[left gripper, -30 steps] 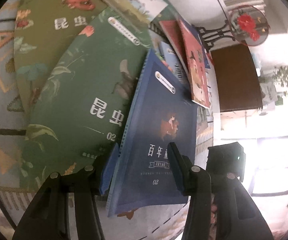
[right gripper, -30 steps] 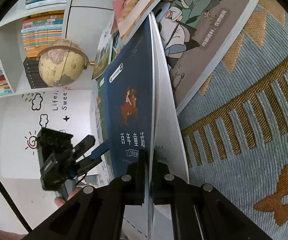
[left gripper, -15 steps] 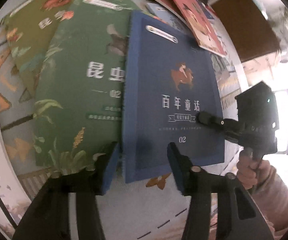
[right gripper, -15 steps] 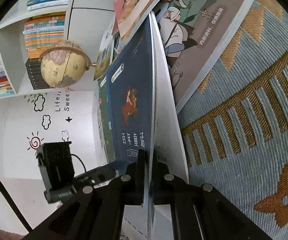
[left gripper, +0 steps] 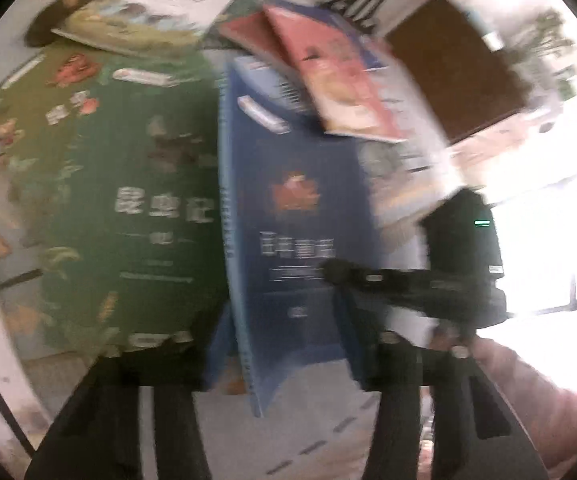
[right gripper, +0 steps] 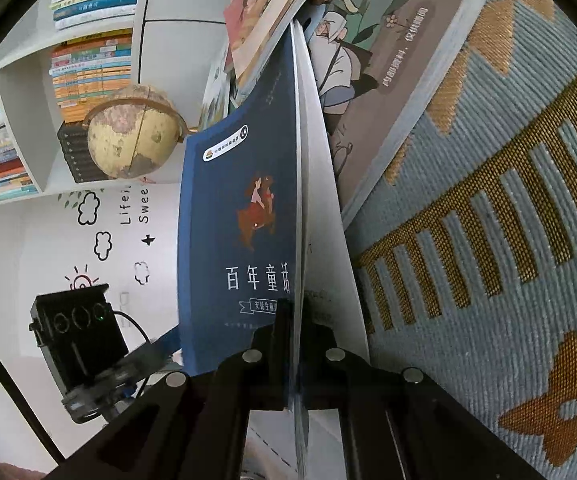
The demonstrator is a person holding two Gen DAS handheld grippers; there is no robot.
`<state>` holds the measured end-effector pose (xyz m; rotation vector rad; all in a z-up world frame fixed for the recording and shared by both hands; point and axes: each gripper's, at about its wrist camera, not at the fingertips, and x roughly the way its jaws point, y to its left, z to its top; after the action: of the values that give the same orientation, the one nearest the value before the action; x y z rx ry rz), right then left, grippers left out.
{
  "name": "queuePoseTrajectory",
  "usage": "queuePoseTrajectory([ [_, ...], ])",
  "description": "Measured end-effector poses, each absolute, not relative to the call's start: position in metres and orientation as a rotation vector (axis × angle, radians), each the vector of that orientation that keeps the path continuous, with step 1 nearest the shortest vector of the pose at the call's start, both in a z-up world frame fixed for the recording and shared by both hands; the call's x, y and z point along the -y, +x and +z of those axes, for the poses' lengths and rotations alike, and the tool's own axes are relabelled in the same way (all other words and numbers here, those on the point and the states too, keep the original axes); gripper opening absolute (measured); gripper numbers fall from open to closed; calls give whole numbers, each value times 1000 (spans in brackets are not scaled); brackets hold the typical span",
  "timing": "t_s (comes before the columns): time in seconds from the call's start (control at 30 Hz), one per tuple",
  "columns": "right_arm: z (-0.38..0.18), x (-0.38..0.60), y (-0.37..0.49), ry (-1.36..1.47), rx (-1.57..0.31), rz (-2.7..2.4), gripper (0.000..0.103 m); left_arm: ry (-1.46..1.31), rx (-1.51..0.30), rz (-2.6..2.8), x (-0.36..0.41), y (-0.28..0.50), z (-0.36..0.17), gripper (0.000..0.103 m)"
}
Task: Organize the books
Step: 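Carry the upright blue book with both grippers toward the globe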
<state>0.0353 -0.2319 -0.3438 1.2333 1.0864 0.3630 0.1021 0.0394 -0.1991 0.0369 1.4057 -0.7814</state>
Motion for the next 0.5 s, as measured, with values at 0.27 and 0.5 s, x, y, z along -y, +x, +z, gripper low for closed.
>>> queuePoseTrajectory([
  [0.27, -340, 227, 38, 1208, -1096, 348, 1, 246, -1371, -671, -34, 104, -216, 22],
  [0.5, -306, 210, 41, 1036, -1127, 325, 4, 369, -1301, -612, -14, 92, -207, 23],
])
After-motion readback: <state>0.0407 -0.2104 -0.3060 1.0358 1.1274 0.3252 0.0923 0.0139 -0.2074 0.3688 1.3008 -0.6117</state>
